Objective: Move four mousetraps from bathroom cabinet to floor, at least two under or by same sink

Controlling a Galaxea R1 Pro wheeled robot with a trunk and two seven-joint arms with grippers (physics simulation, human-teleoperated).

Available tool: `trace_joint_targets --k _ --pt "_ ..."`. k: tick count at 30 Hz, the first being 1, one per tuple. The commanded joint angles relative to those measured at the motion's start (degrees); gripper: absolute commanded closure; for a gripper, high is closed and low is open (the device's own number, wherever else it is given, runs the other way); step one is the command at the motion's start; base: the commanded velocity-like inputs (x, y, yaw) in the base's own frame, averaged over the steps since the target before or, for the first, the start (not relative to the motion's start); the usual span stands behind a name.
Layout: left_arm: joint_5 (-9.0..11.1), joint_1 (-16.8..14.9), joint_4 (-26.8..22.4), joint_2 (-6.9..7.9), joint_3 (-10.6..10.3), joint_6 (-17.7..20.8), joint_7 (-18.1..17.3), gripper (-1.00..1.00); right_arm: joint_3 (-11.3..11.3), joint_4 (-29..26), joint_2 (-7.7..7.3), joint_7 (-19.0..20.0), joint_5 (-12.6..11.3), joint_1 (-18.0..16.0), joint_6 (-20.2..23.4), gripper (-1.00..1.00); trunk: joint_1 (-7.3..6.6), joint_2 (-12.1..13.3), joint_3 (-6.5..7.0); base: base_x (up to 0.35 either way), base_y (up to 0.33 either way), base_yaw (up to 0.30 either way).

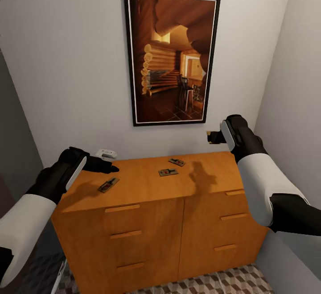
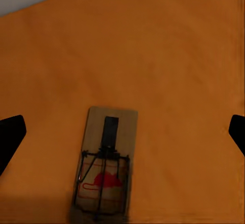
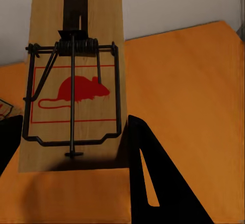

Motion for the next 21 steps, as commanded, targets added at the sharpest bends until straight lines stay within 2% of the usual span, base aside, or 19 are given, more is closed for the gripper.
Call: trace_joint_targets --k 1,5,12,21 --pt "0.58 -0.06 -0.04 0.05 -0.15 0.32 0.34 -1.00 -0.07 -0.04 0.01 -0.22 -0.19 -0.04 0.21 1.00 -0.02 -0.04 -0.07 -0.225 -0.124 0.000" --pt "0.56 -0.06 -0.03 0.06 -0.12 0.26 0.43 -1.00 -0.07 -0.05 0.01 -0.22 -0.19 -0.04 0.21 1.00 -0.02 -0.04 -0.07 -0.140 -0.073 0.000" --pt "0.45 -0.06 0.22 0.13 -0.11 0.23 0.63 -1.00 -0.07 -0.04 -0.04 -0.22 -0.20 -0.04 0.21 1.00 -0.02 -0.04 -0.07 -0.024 -0.012 0.000" --pt "0.26 -0.06 3.50 0.63 0.05 0.15 1.11 -1.00 -0.07 -0.04 -0.08 -0.15 -0.22 -0.04 0.21 1.00 -0.02 -0.04 -0.07 -0.001 -0.001 0.000"
